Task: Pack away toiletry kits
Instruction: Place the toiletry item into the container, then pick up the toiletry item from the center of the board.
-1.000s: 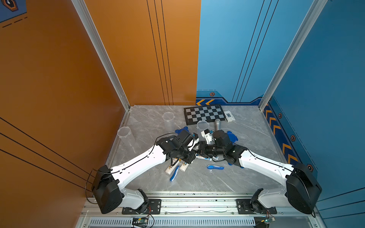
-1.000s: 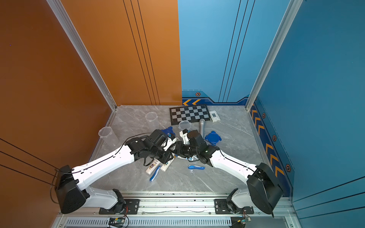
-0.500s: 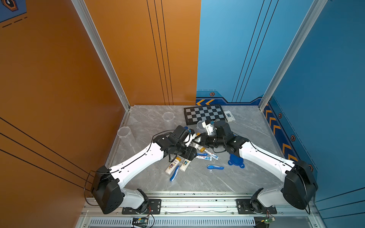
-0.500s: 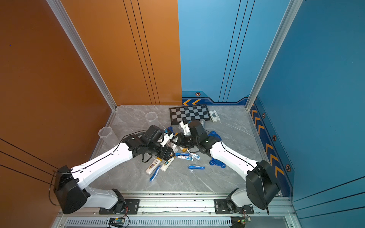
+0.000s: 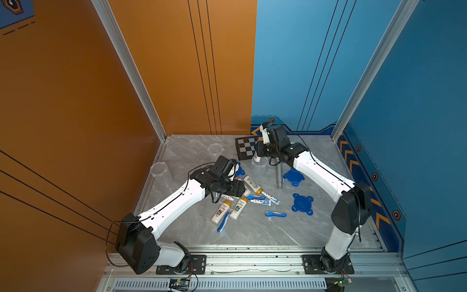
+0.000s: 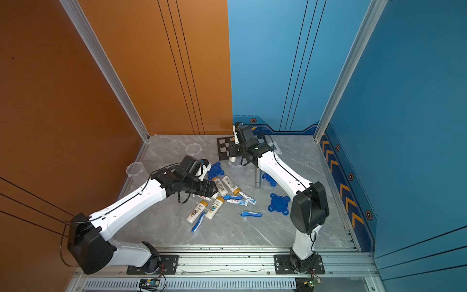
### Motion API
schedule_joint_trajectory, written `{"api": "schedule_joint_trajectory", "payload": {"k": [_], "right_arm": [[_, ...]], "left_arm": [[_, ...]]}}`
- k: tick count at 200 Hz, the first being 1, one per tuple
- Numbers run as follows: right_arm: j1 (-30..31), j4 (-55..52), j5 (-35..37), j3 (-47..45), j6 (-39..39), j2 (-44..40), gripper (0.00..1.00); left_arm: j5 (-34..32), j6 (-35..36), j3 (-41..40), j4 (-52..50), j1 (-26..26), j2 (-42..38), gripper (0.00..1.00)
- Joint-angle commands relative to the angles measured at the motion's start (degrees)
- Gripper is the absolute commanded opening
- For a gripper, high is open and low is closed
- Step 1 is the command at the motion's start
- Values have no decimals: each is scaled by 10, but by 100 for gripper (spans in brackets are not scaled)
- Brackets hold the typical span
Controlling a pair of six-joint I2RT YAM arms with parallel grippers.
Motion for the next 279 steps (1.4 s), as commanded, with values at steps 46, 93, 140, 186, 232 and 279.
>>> {"api": "schedule_joint_trajectory", "payload": {"k": [46,93,140,186,232,279], "right_arm": [[9,7,69,32,-68,49,8],[9,22,75,-4,-64,48,16],[13,44,71,-35,-49,52,26],[21,49,75,-44,-46,62,34],[22,49,78,-56,-37,61,39],[24,43,72,-60,-36,32,43]], "left_arm": [[-3,-25,-9,-35,37,1,85],[-16,-7,-19,-86,52,22,85],[-5,-22,-58,-120,60,35,85],[-22,-30,-105,-120,47,43,81],[-32,-36,-142,-115,47,56,77],[-36,-40,-156,-108,43,46,72]]}}
